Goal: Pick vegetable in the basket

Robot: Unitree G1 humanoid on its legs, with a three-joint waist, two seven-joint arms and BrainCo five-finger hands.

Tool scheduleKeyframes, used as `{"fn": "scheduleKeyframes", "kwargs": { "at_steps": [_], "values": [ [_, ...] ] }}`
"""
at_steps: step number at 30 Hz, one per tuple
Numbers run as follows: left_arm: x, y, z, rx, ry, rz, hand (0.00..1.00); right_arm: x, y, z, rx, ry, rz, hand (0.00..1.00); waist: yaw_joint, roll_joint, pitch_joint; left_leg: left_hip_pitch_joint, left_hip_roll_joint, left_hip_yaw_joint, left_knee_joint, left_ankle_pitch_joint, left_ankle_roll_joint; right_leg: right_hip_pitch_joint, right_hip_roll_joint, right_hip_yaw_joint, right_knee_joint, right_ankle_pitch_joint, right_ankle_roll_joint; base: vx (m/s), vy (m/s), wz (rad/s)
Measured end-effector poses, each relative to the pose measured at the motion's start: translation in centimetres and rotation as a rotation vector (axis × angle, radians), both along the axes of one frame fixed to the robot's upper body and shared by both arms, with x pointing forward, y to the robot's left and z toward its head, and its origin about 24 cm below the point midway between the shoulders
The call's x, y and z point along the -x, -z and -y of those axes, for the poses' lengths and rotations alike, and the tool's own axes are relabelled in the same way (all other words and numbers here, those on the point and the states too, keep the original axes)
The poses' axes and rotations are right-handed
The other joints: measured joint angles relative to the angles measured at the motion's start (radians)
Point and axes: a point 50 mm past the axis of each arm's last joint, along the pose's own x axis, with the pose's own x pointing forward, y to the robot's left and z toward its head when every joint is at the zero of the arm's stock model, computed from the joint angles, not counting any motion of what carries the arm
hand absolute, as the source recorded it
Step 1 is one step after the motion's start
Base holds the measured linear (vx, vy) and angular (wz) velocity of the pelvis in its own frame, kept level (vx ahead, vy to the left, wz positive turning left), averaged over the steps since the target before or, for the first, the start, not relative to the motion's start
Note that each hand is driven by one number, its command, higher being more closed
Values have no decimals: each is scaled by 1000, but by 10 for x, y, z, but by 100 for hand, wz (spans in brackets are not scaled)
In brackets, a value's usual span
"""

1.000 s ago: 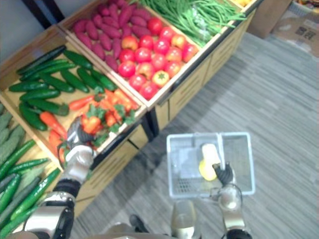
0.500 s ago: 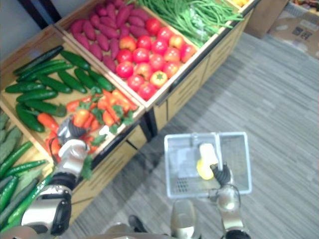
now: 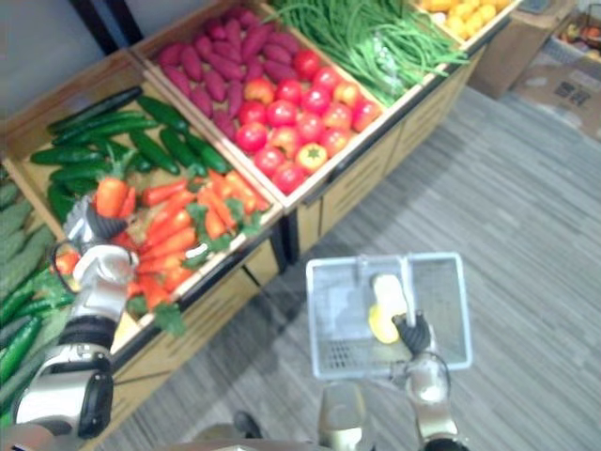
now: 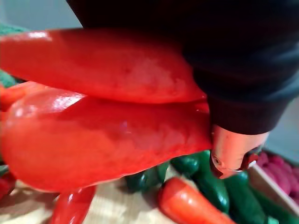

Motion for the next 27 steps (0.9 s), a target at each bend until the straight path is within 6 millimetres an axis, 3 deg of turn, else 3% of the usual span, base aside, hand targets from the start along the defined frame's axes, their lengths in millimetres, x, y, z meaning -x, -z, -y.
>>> {"fn": "scheduleKeyframes", "kwargs": {
  "at_steps": [4, 12, 19, 27],
  "values": [
    [8, -18, 12, -15, 59, 81, 100, 5, 3, 2, -27, 53, -5, 100, 5, -9, -11, -5, 3, -26, 11, 0, 0, 18, -4, -13, 0, 0, 0, -32, -37, 16],
    [18, 5, 18, 18, 77, 6, 100, 26, 13, 16, -34, 140, -74, 100, 30, -13, -60, 3, -1, -47, 15, 0, 1, 37, -12, -14, 0, -1, -1, -42, -26, 6],
    [28, -1, 23, -14, 122, 44, 100, 36, 18, 27, -36, 201, -104, 100, 33, -13, -89, 10, 1, -53, 10, 1, 3, 49, -12, -17, 0, -2, -2, -25, -22, 1],
    [42, -9, 47, -72, 282, 113, 100, 42, 11, 56, 49, 245, -128, 100, 41, -13, -115, 15, -3, -50, 11, 1, 3, 51, -12, -12, 0, -2, -2, -3, -2, 0]
  ]
}}
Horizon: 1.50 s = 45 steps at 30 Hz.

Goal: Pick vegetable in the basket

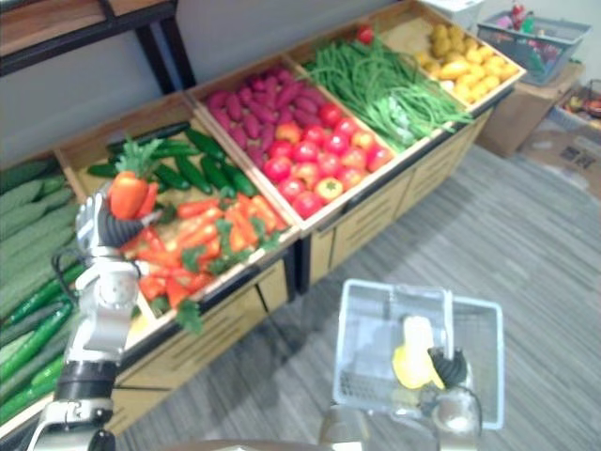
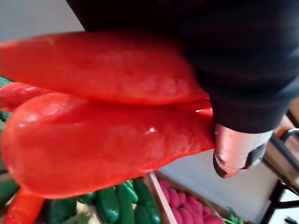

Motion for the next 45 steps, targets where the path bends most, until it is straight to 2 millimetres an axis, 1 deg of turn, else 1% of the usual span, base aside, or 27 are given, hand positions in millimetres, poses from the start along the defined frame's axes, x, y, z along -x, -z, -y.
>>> {"fn": "scheduleKeyframes", "kwargs": {
  "at_steps": [3, 5, 6, 7, 8, 9, 10, 11, 12, 14, 17, 18, 19, 20, 21, 22, 23, 24, 26, 27, 30, 32, 35, 37, 40, 42, 45],
  "values": [
    [4, 1, 8, -12, 60, 1, 100, -6, -10, 16, 63, -24, -18, 100, 10, 1, -3, -4, 8, 7, 36, -17, 6, 1, 4, 13, 0, 0, 0, -31, -26, -13],
    [4, 0, 16, -17, 104, 7, 100, -16, -21, 29, 111, -60, -24, 100, 17, 6, -5, -34, 27, -19, 125, -66, 21, 0, 11, 33, 0, 0, 0, -48, -13, -28],
    [7, 0, 19, -19, 126, 13, 100, -27, -31, 34, 145, -92, -15, 100, 18, 7, -6, -63, 27, -106, 187, -94, 39, -8, 13, 57, 0, -2, -3, -49, -5, -38],
    [9, 0, 20, -22, 138, 16, 100, -35, -36, 36, 165, -115, -12, 100, 18, 8, -7, -80, 23, -162, 219, -107, 45, -17, 15, 75, 1, -2, -3, -83, -5, -62],
    [11, 0, 25, -27, 171, 17, 100, -46, -47, 40, 209, -155, -7, 100, 22, 16, -10, -109, 14, -266, 261, -137, 42, -38, 20, 104, 7, 1, 3, -108, 20, -62],
    [10, 2, 34, -11, 224, 8, 100, -56, -57, 45, 250, -190, 0, 100, 23, 35, -18, -117, 10, -311, 262, -180, 34, -57, 30, 131, 9, 2, 12, -141, 78, -51],
    [10, 3, 39, -4, 254, 4, 100, -61, -63, 46, 267, -207, 4, 100, 19, 43, -21, -118, 10, -309, 255, -205, 27, -67, 33, 139, 8, 8, 20, -114, 115, -42],
    [10, 4, 47, -20, 306, -10, 100, -70, -68, 44, 279, -254, 6, 100, 19, 33, -15, -115, -7, -290, 260, -211, 31, -72, 23, 169, 4, 17, 26, -116, 158, -35],
    [10, 7, 56, -23, 371, -34, 100, -73, -72, 44, 298, -299, 2, 100, 16, 26, -14, -106, -23, -279, 260, -214, 37, -71, 10, 188, 4, 27, 32, -74, 123, -32],
    [11, 9, 66, -37, 453, -55, 100, -77, -78, 43, 319, -349, -3, 100, 13, 26, -13, -103, -39, -271, 262, -219, 45, -74, -5, 200, 8, 30, 35, -38, 94, -21],
    [14, 12, 74, -78, 558, -96, 100, -99, -89, 26, 362, -504, -17, 100, 20, 23, -12, -94, -51, -191, 278, -239, 53, -129, 2, 276, 43, 44, 39, -8, 72, -73],
    [14, 11, 77, -94, 594, -104, 100, -113, -91, 12, 377, -581, -14, 100, 31, 22, -9, -97, -44, -138, 308, -256, 61, -161, 14, 261, 52, 53, -34, -17, 52, -99],
    [14, 11, 78, -91, 602, -103, 100, -119, -93, 5, 388, -612, -9, 100, 38, 25, -8, -97, -35, -112, 313, -256, 65, -179, 19, 238, 54, 55, -121, -42, 49, -110],
    [13, 8, 79, -81, 619, -90, 100, -132, -101, -5, 426, -671, 5, 100, 44, 39, 12, -107, -22, -70, 304, -250, 76, -218, -6, 52, 114, -16, -298, -60, 41, -108],
    [13, 9, 78, -87, 627, -98, 100, -141, -106, -16, 443, -719, 22, 100, 57, 42, 37, -76, -13, -32, 278, -248, 78, -265, -37, -42, 239, -82, -272, -31, 52, -93],
    [13, 11, 77, -93, 630, -116, 100, -141, -106, -21, 444, -743, 23, 100, 60, 41, 43, -65, -12, -25, 277, -249, 76, -264, -39, -35, 287, -71, -244, 29, 34, -70],
    [15, 17, 75, -112, 640, -156, 100, -142, -105, -29, 458, -802, 12, 100, 64, 33, 43, -43, -16, -16, 272, -252, 70, -226, -33, -27, 274, -51, -155, 100, 0, -39],
    [15, 19, 75, -119, 643, -167, 100, -143, -106, -33, 472, -828, 15, 100, 69, 33, 43, -36, -15, -1, 264, -253, 68, -221, -26, -24, 254, -31, -123, 115, -27, -41],
    [18, 22, 75, -150, 680, -196, 100, -150, -111, -53, 492, -924, 53, 100, 67, 36, 42, -30, -19, 28, 234, -240, 47, -205, 2, -1, 165, 16, -63, 142, -28, -40],
    [21, 26, 78, -156, 704, -217, 100, -149, -109, -60, 488, -960, 46, 100, 66, 41, 41, -13, -16, 33, 220, -233, 37, -184, 16, 4, 134, 28, -47, 171, -61, -38],
    [29, 37, 91, -160, 789, -268, 100, -149, -107, -75, 483, -1033, 50, 100, 65, 58, 31, 43, 0, 55, 176, -210, 20, -137, 59, 21, 81, 38, -44, 146, -84, -30],
    [34, 42, 100, -168, 851, -300, 100, -151, -111, -79, 489, -1048, 62, 100, 59, 59, 31, 68, -5, 55, 153, -190, 15, -118, 67, 29, 64, 39, -44, 123, -82, -17],
    [38, 47, 107, -178, 904, -336, 100, -157, -117, -84, 503, -1063, 76, 100, 39, 62, 28, 71, -13, 58, 151, -180, 10, -107, 68, 43, 32, 61, -46, 36, -39, -14],
    [40, 50, 111, -184, 931, -357, 100, -160, -121, -86, 508, -1073, 83, 100, 39, 68, 24, 78, -28, 80, 150, -171, 11, -104, 66, 67, 6, 85, -51, -8, -21, -35],
    [44, 57, 118, -190, 975, -392, 100, -159, -119, -89, 503, -1092, 72, 100, 30, 86, 13, 86, -33, 82, 153, -171, 11, -101, 64, 83, 2, 88, -51, -19, -43, -18],
    [46, 66, 121, -190, 991, -433, 100, -159, -119, -93, 504, -1114, 72, 100, 14, 91, 8, 86, -36, 82, 154, -171, 11, -101, 61, 85, 2, 89, -51, -23, -41, 0],
    [49, 76, 125, -183, 1009, -472, 100, -158, -118, -96, 501, -1127, 70, 100, 12, 91, 8, 86, -37, 82, 155, -171, 11, -101, 61, 89, 2, 89, -50, -48, -76, -1]
  ]
}}
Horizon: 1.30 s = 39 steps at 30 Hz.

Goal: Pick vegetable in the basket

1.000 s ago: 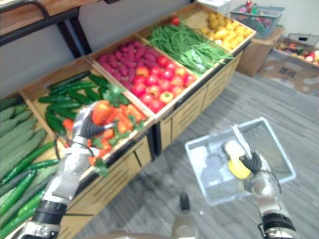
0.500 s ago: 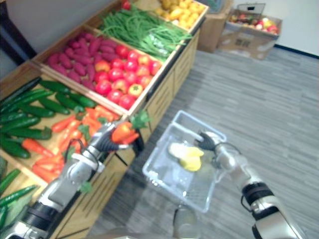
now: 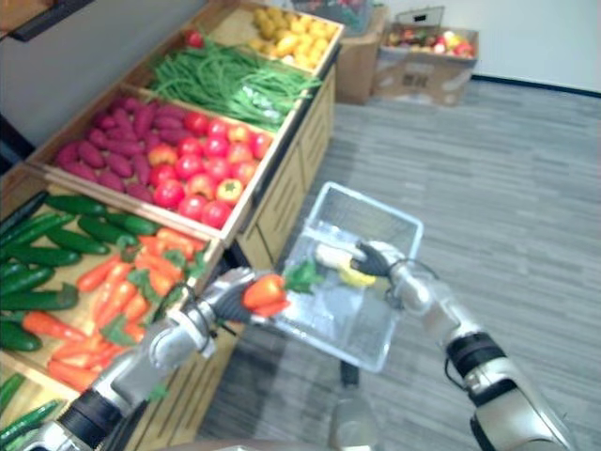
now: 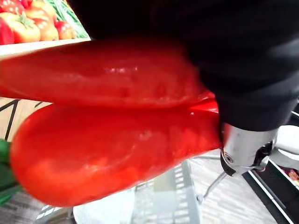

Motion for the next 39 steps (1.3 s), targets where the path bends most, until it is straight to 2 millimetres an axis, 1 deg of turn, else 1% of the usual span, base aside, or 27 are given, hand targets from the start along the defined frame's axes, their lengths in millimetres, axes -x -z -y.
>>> {"fn": "scheduleKeyframes", "kwargs": {
  "at_steps": [4, 6, 9, 11, 12, 13, 15, 17, 20, 21, 25, 28, 32, 33, 39],
  "values": [
    [1, 13, 12, 7, 11, -52, 100, 0, 3, -9, -28, -13, -8, 100, 2, -1, 0, 0, 0, 1, -5, 0, 0, -5, 3, 8, 0, 3, 3, -60, -85, -1],
    [-2, 20, 21, 8, 11, -76, 100, 0, 6, -16, -49, -24, -17, 100, 0, -1, -1, 0, -1, 2, -16, -1, 0, -10, 5, 12, 0, 5, 6, -81, -92, -3],
    [-13, 31, 37, -15, 1, -82, 100, 2, 13, -31, -76, -57, -41, 100, 0, -6, 0, 1, -1, 25, -34, -5, 0, -22, 13, 20, -1, 14, 3, -108, -97, -7],
    [-19, 35, 44, -41, -19, -72, 100, 4, 16, -38, -83, -75, -54, 100, 0, -8, 1, 1, 5, 27, -33, -25, 0, -25, 24, 22, -1, 17, 3, -102, -83, -10],
    [-23, 36, 48, -55, -29, -66, 100, 4, 18, -41, -94, -79, -57, 100, 1, -19, 3, 1, 11, 31, -31, -34, -4, -28, 29, 29, -2, 19, 1, -87, -71, -16],
    [-24, 38, 49, -62, -34, -66, 100, 4, 18, -43, -100, -82, -57, 100, 1, -26, 2, 2, 11, 37, -30, -34, -5, -30, 30, 34, -2, 18, 1, -105, -90, -29],
    [-28, 44, 52, -89, -69, -71, 100, 4, 19, -50, -122, -90, -60, 100, 1, -48, 2, 9, 10, 60, -26, -38, -11, -36, 39, 54, -2, 11, -2, -89, -84, -34],
    [-33, 46, 54, -107, -91, -74, 100, 4, 20, -52, -127, -91, -61, 100, 0, -57, 2, 12, 11, 79, -26, -39, -13, -43, 45, 66, -2, 11, -2, -41, -53, -27],
    [-41, 47, 59, -145, -113, -57, 100, 4, 19, -49, -125, -82, -58, 100, -2, -60, 2, 10, 17, 89, -28, -37, -19, -55, 54, 72, -2, 13, -4, 7, -33, -17],
    [-43, 48, 60, -166, -116, -53, 100, 4, 19, -48, -124, -77, -59, 100, -2, -60, 2, 10, 20, 91, -29, -36, -21, -57, 59, 72, -2, 17, -10, 48, -29, -8],
    [-50, 49, 60, -209, -140, -40, 100, 3, 19, -50, -143, -73, -62, 100, -2, -60, 2, 13, 35, 95, -36, -34, -24, -57, 76, 71, -2, 31, -15, 31, -9, -2],
    [-52, 48, 62, -219, -159, -31, 100, 3, 19, -53, -169, -72, -66, 100, -2, -60, 2, 16, 29, 94, -49, -33, -24, -58, 74, 71, -2, 32, -14, 0, 0, 0],
    [-55, 53, 59, -251, -188, -47, 100, 4, 20, -58, -185, -77, -69, 100, -2, -66, 6, 15, 13, 87, -52, -31, -22, -59, 59, 71, -2, 36, -8, -14, 28, 4],
    [-56, 53, 58, -249, -198, -53, 0, 4, 21, -59, -188, -78, -70, 100, -2, -69, 7, 15, 10, 85, -52, -31, -22, -59, 56, 71, -2, 36, -8, -26, 18, 4],
    [-52, 62, 61, -253, -229, -88, 0, 4, 20, -64, -205, -86, -67, 100, -3, -78, 11, 14, 8, 80, -61, -31, -21, -60, 53, 69, -2, 36, -8, -7, -9, 1]
  ]
}}
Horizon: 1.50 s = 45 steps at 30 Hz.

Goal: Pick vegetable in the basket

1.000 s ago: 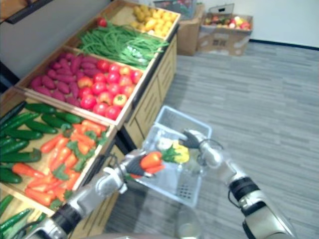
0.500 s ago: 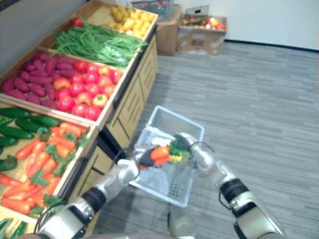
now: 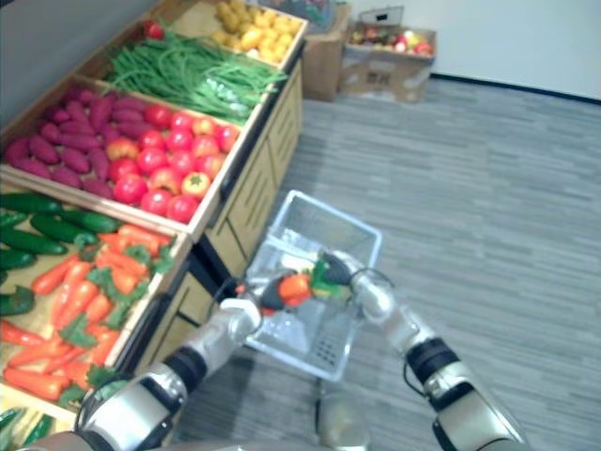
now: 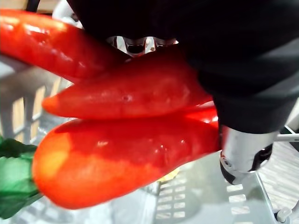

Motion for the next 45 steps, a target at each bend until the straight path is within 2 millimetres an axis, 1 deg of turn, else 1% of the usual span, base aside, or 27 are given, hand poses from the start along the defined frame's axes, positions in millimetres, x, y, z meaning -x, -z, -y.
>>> {"fn": "scheduleKeyframes", "kwargs": {
  "at_steps": [4, 6, 10, 15, 17, 19, 22, 25, 26, 27, 28, 29, 30, 32, 34, 36, 38, 39, 41, 42, 43, 45],
  "values": [
    [5, 10, 0, -19, -20, -49, 0, 0, -6, 1, -52, 25, 27, 100, -1, -9, 6, 1, 1, 0, -2, 0, 1, -1, 3, 1, 0, 0, 0, -6, -27, -1],
    [5, 10, 0, -18, -23, -49, 0, 0, -9, -1, -77, 25, 31, 100, -4, -16, 9, 1, 0, 0, -2, 1, 1, -1, 2, 2, 0, 0, 0, -3, -16, 0],
    [6, 9, 4, -9, -18, -50, 0, 4, -4, -5, -96, 25, 16, 100, -7, -17, 9, 1, 0, -3, -5, 2, 2, 0, 1, -2, 0, 0, 0, 2, -10, 2],
    [6, 9, 3, -8, -24, -43, 0, 6, 0, -2, -125, 58, 9, 100, -11, -17, 9, 1, -2, -13, -10, 9, 5, 5, -7, -14, 0, 0, 0, 3, -20, 8],
    [5, 9, 3, -10, -32, -40, 0, 6, 0, -2, -133, 67, 15, 100, -17, -18, 9, 0, -5, -25, -17, 15, 7, 8, -14, -23, 0, 0, 0, -11, -36, 15],
    [4, 5, 5, -1, -30, -26, 0, 6, 0, -3, -137, 66, 14, 100, -19, -20, 8, -1, -7, -32, -25, 23, 8, 9, -18, -30, 0, 0, 0, -15, -42, 14],
    [-1, -12, 14, 51, -9, 41, 0, 7, 3, -1, -133, 76, 5, 100, -17, -21, 8, -3, -5, -53, -25, 28, 9, 18, -25, -48, -1, 0, 0, -22, -51, 19],
    [-6, -45, 28, 149, 36, 163, 0, 11, 9, 12, -145, 141, -11, 100, -6, -28, 4, -19, -3, -89, -20, 35, 16, 24, -43, -78, -1, -1, 0, -31, -52, 33],
    [-6, -57, 33, 189, 60, 202, 0, 11, 12, 25, -159, 210, -14, 100, 0, -33, 1, -33, -4, -114, -18, 40, 18, 25, -53, -96, -1, -1, 1, -24, -42, 46],
    [-4, -63, 35, 215, 74, 224, 0, 11, 13, 33, -167, 250, -13, 100, 5, -34, 0, -38, -3, -123, -16, 42, 19, 26, -57, -107, -1, -2, 0, -27, -63, 63],
    [1, -75, 39, 265, 107, 265, 0, 11, 17, 50, -182, 353, -19, 100, 7, -33, 0, -45, 1, -158, -13, 47, 19, 40, -67, -136, -1, -7, -2, -19, -50, 55],
    [3, -79, 39, 277, 122, 278, 0, 12, 19, 56, -188, 391, -27, 100, 8, -33, -2, -49, 4, -170, -10, 48, 19, 45, -70, -146, -1, -7, -2, -23, -53, 63],
    [8, -90, 40, 316, 160, 299, 0, 14, 23, 69, -196, 464, -35, 100, 12, -34, -2, -55, 6, -191, -6, 51, 20, 52, -76, -161, -1, -8, -2, -22, -36, 47],
    [17, -102, 39, 336, 228, 320, 0, 25, 34, 92, -201, 595, -66, 100, 21, -31, -12, -73, 6, -231, -5, 58, 24, 62, -92, -197, -1, -20, 5, -21, -35, 57],
    [27, -106, 38, 353, 276, 304, 0, 34, 44, 105, -195, 675, -94, 100, 31, -28, -24, -88, 6, -256, -5, 63, 26, 64, -101, -220, -1, -25, 7, 2, -23, 48],
    [44, -108, 29, 368, 348, 250, 0, 46, 55, 121, -175, 782, -137, 100, 34, -25, -29, -98, 9, -301, -5, 69, 28, 82, -111, -260, -1, -35, 12, 11, -18, 56],
    [59, -107, 18, 370, 396, 196, 0, 59, 65, 135, -168, 861, -183, 100, 36, -23, -47, -118, 7, -332, -6, 75, 31, 84, -119, -291, -1, -39, 14, 16, -9, 48],
    [63, -106, 14, 370, 409, 169, 0, 63, 68, 139, -168, 884, -198, 100, 38, -22, -52, -122, 7, -338, -6, 76, 32, 86, -121, -299, -1, -40, 15, 32, -6, 42],
    [75, -109, -3, 359, 444, 124, 0, 75, 76, 149, -167, 955, -237, 100, 40, -18, -62, -131, 5, -367, -6, 80, 34, 96, -131, -326, -1, -44, 18, 38, 9, 40],
    [79, -111, -14, 365, 439, 103, 0, 80, 80, 153, -164, 988, -244, 100, 40, -16, -73, -142, 2, -385, -5, 83, 35, 96, -137, -340, -1, -45, 19, 35, 10, 32],
    [80, -112, -21, 367, 427, 100, 0, 83, 82, 155, -162, 1002, -248, 100, 42, -16, -74, -143, 1, -390, -6, 84, 36, 99, -139, -347, -1, -45, 19, 35, 8, 32],
    [81, -121, -46, 360, 350, 138, 0, 96, 91, 161, -155, 1054, -292, 100, 49, -17, -88, -152, -1, -420, -5, 87, 38, 112, -148, -375, -1, -49, 22, 20, -2, 36]
  ]
}}
